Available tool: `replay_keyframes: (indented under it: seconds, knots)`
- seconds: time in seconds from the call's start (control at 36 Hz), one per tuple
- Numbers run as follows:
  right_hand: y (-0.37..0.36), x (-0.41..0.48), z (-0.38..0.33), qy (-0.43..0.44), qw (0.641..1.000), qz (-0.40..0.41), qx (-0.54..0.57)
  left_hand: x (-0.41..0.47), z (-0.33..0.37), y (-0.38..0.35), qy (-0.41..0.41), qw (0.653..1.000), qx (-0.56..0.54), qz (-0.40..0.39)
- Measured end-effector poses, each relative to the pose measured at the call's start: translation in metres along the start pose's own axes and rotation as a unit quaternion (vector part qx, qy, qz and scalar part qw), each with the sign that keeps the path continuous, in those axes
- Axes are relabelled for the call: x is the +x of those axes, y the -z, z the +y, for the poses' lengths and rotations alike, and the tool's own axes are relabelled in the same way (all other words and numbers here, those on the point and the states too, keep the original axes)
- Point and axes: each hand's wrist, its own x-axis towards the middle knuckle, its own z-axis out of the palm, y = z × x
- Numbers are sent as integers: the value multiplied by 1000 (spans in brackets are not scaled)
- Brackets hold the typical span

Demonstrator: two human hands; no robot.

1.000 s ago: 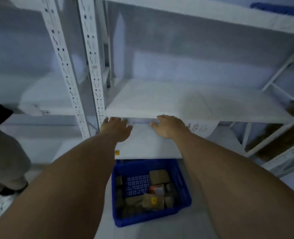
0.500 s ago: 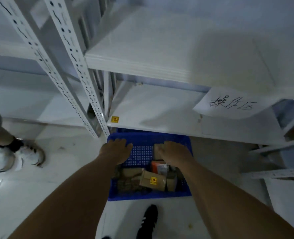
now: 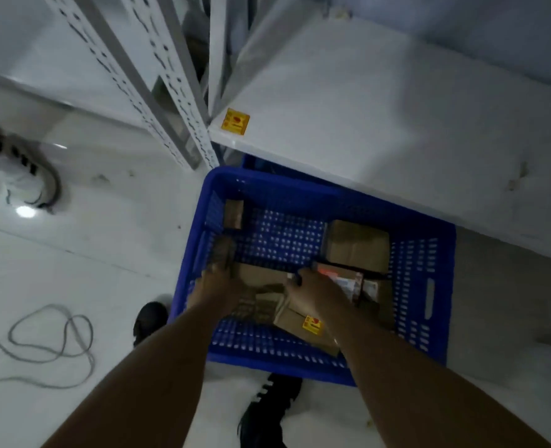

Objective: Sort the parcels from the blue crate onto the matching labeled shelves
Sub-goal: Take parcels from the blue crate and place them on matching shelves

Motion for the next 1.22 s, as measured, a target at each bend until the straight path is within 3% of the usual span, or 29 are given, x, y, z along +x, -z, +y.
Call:
replay_keyframes:
  seconds: [0.33, 0.47, 0.61, 0.86, 1.03, 1.11, 1.22]
  knots:
    - [-66, 158, -54, -58, 982, 25, 178, 123, -28, -72, 141, 978, -151, 23]
    - [-53, 206, -97, -7, 977, 95, 192, 147, -31, -92, 164, 969, -185, 27]
    - [-52, 233, -133, 40, 971, 128, 200, 147, -28, -102, 171, 968, -169, 71]
    - [-37, 260, -154, -68, 973, 183, 127, 154, -21, -103, 174, 980, -84, 55]
    - [-23, 254, -146, -51, 971, 202, 116, 153, -26, -107, 133, 986, -51, 90]
    - [-22, 243, -127, -57, 951, 194, 235, 151, -32, -105, 126, 978, -139, 86]
    - [-20, 218, -89, -48, 865, 168, 471, 143, -39, -93, 96, 959, -255, 75]
